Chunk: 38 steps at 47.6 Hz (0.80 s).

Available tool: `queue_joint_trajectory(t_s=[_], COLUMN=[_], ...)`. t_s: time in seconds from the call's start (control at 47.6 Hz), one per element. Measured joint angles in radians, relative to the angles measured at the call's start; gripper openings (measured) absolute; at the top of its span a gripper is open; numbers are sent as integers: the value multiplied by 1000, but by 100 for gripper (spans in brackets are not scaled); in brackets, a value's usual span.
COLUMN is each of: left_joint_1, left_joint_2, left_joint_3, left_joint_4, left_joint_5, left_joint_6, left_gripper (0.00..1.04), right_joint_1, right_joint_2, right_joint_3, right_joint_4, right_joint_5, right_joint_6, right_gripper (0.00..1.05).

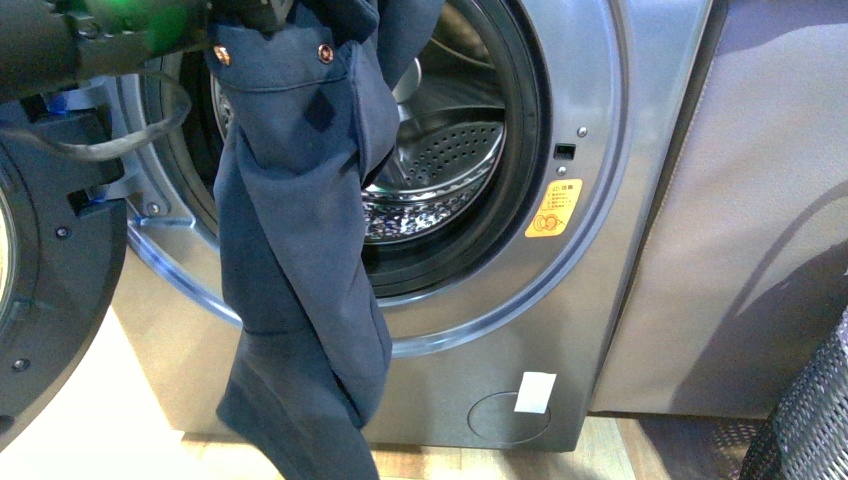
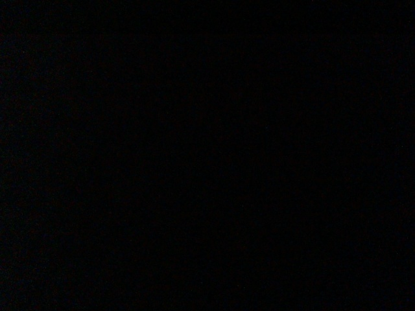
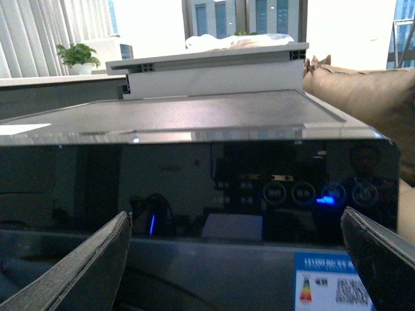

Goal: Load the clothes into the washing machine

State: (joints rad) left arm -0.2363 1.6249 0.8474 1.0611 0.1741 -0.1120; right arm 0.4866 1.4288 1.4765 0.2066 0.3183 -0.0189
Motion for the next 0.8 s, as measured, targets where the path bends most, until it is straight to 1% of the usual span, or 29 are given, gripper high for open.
queue_joint_trajectory(t_s=[0.126,0.273,0.315,0.357,0.378,0.42,0.441,0.483,0.504,0.588,0.798], left_joint_1=[0,-4,-6,-10,-11,-14,-16,-17,-19,-27,-46], left_joint_2=[15,31,36,41,43,47,50,55,57,68,106], left_joint_3=[15,25,25,25,25,25,25,25,25,23,10], left_joint_4=[0,6,8,12,15,20,23,30,34,51,84], left_joint_5=[-10,-21,-24,-27,-30,-31,-32,-37,-40,-42,-58], left_joint_6=[4,17,22,26,26,27,27,27,27,31,34], left_gripper=[11,11,11,11,11,11,11,11,11,11,11], right_joint_1=[15,28,33,30,26,19,15,-3,-20,-77,-163], right_joint_2=[-101,-158,-171,-209,-232,-268,-279,-323,-354,-429,-550], right_joint_3=[-177,-306,-326,-359,-389,-451,-472,-556,-615,-755,-951], right_joint_4=[83,177,167,48,18,5,6,21,39,87,153], right_joint_5=[66,141,173,185,179,167,161,136,116,80,-6], right_joint_6=[19,28,28,25,24,22,23,21,21,21,21], right_gripper=[97,97,96,87,84,79,77,70,65,51,24])
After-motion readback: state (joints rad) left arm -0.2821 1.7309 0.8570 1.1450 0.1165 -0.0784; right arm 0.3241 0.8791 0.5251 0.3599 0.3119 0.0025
